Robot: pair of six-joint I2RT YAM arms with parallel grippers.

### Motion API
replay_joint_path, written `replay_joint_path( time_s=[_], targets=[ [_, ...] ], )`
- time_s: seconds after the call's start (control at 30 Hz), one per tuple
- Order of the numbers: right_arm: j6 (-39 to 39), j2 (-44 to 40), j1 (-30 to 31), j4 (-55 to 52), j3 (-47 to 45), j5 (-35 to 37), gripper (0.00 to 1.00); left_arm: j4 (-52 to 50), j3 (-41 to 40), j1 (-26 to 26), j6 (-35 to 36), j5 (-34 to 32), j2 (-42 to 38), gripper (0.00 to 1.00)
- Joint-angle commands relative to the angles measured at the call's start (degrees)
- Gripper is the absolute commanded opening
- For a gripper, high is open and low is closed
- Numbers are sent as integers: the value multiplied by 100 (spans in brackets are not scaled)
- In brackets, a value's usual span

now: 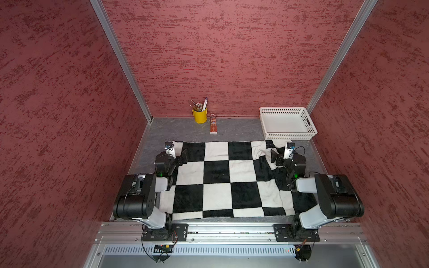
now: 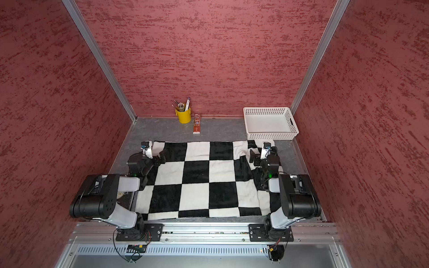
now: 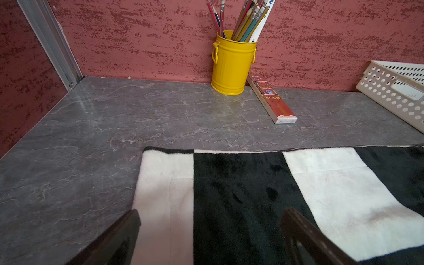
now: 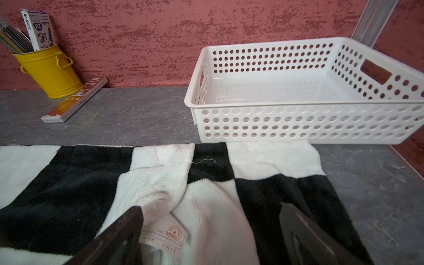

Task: Roll up the pillowcase
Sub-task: Move the bin to the corner of the board.

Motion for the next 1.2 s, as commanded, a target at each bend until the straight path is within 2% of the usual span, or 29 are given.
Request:
replay_joint_path(
  time_s=[0.0,0.97,1.07,1.17],
  targets=[
    [-43,-18,-2,-5,108,-45,99,99,37,49,54,39,-31,100],
    [-43,-27,-2,-1,99,-45,99,83,45,75,24,86,-28,100],
    [134,-93,-2,154,-12,411,99,11,53,97,-22,-18,-122,100],
    [177,-499,0,71,-164,630,99,-703,242,104,-170,-359,-567,100]
  ],
)
